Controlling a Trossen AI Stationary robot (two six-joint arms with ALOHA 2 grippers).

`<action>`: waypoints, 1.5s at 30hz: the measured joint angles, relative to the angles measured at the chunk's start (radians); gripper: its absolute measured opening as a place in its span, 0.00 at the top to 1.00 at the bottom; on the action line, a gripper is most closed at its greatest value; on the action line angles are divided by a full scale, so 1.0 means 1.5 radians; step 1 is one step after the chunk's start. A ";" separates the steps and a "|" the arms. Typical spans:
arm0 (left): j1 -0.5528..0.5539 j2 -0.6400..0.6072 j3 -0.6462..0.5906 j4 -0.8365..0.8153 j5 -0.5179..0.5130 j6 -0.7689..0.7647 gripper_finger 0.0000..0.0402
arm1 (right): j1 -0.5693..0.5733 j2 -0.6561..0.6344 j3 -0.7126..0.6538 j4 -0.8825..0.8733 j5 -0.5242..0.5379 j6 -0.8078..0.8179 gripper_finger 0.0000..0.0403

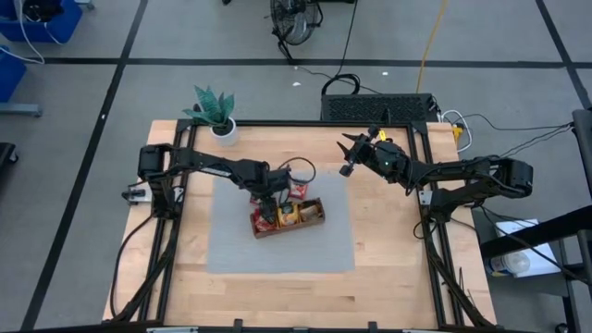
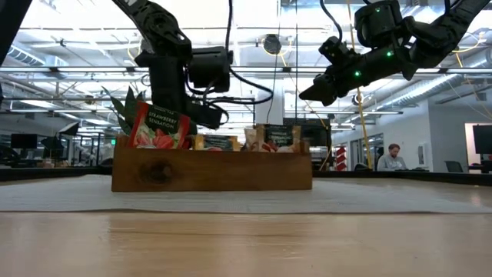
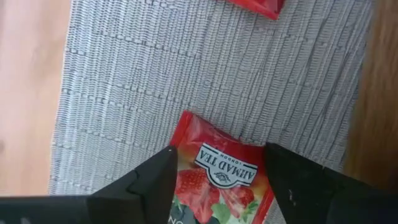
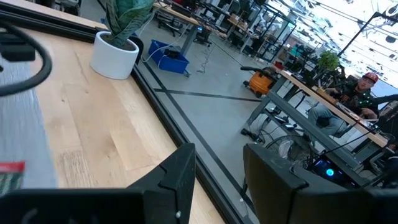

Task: Pick & Place Tea
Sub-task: Put the red tea bag into the left compartment of the wood organizer

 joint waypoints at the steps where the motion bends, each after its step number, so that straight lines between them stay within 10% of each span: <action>1: 0.001 -0.007 -0.002 -0.010 -0.005 -0.009 0.41 | 0.000 0.000 0.000 0.000 0.000 0.000 0.69; 23: -0.014 -0.102 -0.027 -0.121 -0.029 -0.097 0.52 | 0.000 0.000 0.000 -0.001 0.001 0.005 0.69; 37: 0.022 -0.107 -0.141 0.014 -0.008 0.017 0.28 | 0.001 0.000 0.000 -0.003 0.001 0.076 0.69; 45: 0.064 -0.107 -0.164 0.037 0.034 0.049 0.31 | 0.001 0.000 0.000 -0.012 0.001 0.089 0.69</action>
